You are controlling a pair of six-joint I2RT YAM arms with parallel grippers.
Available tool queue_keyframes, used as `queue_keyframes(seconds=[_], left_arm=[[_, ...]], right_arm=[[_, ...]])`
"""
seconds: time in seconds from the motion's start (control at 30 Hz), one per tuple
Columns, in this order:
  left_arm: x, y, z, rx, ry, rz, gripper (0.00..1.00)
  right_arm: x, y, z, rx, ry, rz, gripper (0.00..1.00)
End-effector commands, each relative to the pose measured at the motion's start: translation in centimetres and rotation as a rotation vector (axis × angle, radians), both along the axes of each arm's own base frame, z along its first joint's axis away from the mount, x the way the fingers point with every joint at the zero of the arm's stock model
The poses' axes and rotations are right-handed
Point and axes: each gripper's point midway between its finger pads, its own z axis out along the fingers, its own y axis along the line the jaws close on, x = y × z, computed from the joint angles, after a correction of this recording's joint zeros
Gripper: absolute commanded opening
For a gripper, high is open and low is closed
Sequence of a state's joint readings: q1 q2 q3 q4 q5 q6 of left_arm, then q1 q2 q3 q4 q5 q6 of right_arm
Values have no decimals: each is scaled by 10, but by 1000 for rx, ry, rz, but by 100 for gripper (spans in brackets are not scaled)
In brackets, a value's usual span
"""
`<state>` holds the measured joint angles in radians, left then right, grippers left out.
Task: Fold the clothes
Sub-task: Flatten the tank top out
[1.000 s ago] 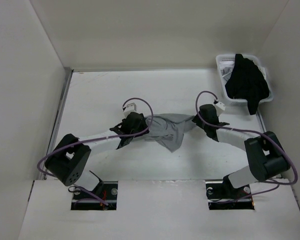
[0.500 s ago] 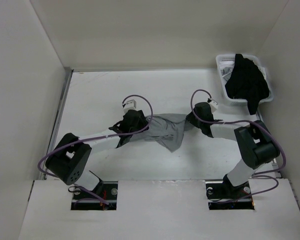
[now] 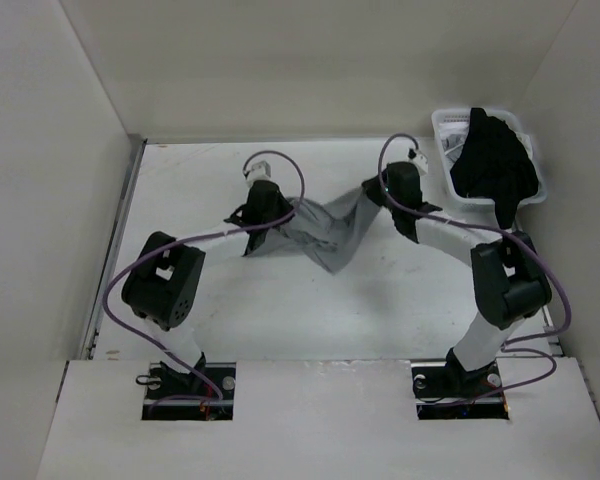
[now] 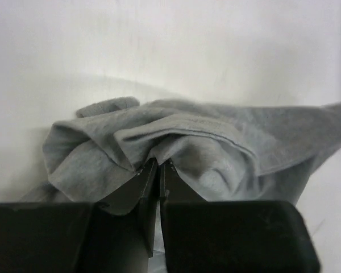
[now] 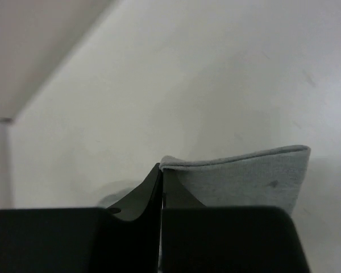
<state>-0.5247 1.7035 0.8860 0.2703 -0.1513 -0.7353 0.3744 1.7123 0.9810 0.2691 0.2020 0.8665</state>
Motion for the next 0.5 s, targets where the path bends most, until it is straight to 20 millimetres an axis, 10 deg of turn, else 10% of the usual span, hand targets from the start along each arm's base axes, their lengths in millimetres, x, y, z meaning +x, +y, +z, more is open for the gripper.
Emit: queue_keyframes(seconds=[0.0, 0.13, 0.23, 0.33, 0.47], left_arm=[[96, 28, 126, -145, -301, 157, 0], [125, 67, 232, -194, -460, 251, 0], [114, 90, 277, -155, -567, 311, 4], [94, 106, 262, -97, -569, 380, 15], [57, 131, 186, -60, -481, 481, 48]], right_arm=[[31, 16, 182, 102, -401, 37, 0], [10, 12, 302, 129, -608, 65, 0], [-27, 17, 341, 144, -694, 113, 0], [-60, 28, 324, 148, -688, 166, 0], [-91, 46, 215, 158, -504, 220, 1]])
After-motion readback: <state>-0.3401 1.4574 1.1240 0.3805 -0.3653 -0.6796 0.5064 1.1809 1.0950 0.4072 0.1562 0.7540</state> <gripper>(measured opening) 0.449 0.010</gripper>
